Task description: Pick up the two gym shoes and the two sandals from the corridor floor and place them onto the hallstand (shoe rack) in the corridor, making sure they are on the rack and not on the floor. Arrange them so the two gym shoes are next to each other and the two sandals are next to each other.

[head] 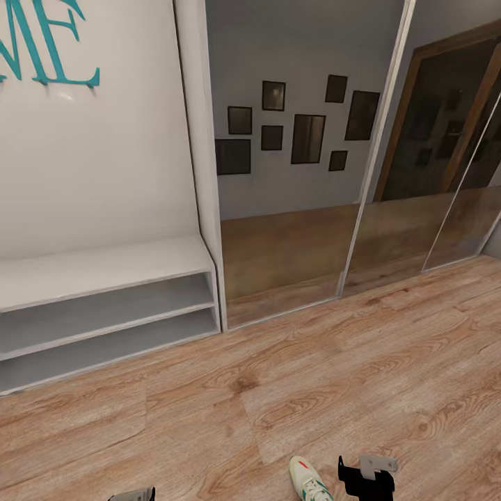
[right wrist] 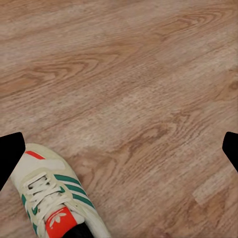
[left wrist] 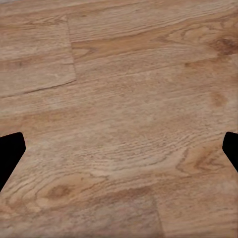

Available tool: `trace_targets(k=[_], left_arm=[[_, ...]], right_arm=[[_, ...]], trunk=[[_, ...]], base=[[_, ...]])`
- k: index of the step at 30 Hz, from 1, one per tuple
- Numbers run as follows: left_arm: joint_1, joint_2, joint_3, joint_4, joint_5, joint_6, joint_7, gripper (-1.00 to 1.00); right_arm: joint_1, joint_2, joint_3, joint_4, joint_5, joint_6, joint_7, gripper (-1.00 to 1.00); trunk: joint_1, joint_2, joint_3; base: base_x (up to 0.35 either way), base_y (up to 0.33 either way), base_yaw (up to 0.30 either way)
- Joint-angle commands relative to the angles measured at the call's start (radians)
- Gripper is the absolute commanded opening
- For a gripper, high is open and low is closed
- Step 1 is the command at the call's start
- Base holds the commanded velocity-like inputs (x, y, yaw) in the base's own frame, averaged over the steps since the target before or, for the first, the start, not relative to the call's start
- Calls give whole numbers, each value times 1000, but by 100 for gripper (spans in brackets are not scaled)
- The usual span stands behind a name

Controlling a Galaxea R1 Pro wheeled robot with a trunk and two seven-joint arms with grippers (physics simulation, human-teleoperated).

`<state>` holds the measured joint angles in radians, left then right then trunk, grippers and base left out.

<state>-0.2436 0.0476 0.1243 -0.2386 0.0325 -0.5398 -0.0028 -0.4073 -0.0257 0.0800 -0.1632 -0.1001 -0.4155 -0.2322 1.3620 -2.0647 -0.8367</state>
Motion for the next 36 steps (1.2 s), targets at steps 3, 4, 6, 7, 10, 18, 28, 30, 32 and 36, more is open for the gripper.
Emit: trace_targets(k=[3, 4, 6, 7, 10, 18, 28, 30, 32, 36], left_arm=[[-1, 0, 0, 1, 3, -3, 0, 100], [-1, 0, 0, 1, 3, -3, 0, 100], [-1, 0, 0, 1, 3, -3, 0, 100], [0, 0, 0, 1, 3, -3, 0, 100], [-1, 0, 0, 1, 2, -3, 0, 100], [-1, 0, 0, 1, 4, -3, 0, 100], [23, -10, 13, 3, 6, -31, 0, 100], [35, -11, 25, 14, 10, -42, 11, 100], [39, -11, 30, 9, 16, -53, 22, 100], [41, -10, 38, -11, 37, -76, 35, 100]], right_arm=[[-1, 0, 9, 1, -10, -3, -3, 100], [0, 0, 9, 1, -10, -3, -2, 100], [0, -1, 9, 1, -10, -3, -2, 100], [0, -1, 8, 1, -10, -3, -2, 100], [0, -2, 8, 1, -10, -3, -1, 100], [0, -2, 9, 1, -8, -3, 2, 100], [-9, -5, 12, -12, 4, -11, -1, 100], [-9, -1, 13, -1, -8, -22, -13, 100], [-10, -5, 13, 9, -15, -32, -19, 100], [-10, -26, 10, 14, -24, -45, -24, 100]], trunk=[[0, 0, -1], [0, 0, -1], [0, 0, 0], [0, 0, 1], [0, 0, 3], [0, 0, 6], [0, 0, 6], [0, 0, 6], [0, 0, 6], [0, 0, 6]], base=[[-8, 0, 10], [-2, 0, -87], [-2, 0, -136], [-1, 0, -172], [-77, 0, -221], [-97, 0, -121], [-4, 0, -4], [0, 0, 0], [0, 0, 0], [0, 0, 0]])
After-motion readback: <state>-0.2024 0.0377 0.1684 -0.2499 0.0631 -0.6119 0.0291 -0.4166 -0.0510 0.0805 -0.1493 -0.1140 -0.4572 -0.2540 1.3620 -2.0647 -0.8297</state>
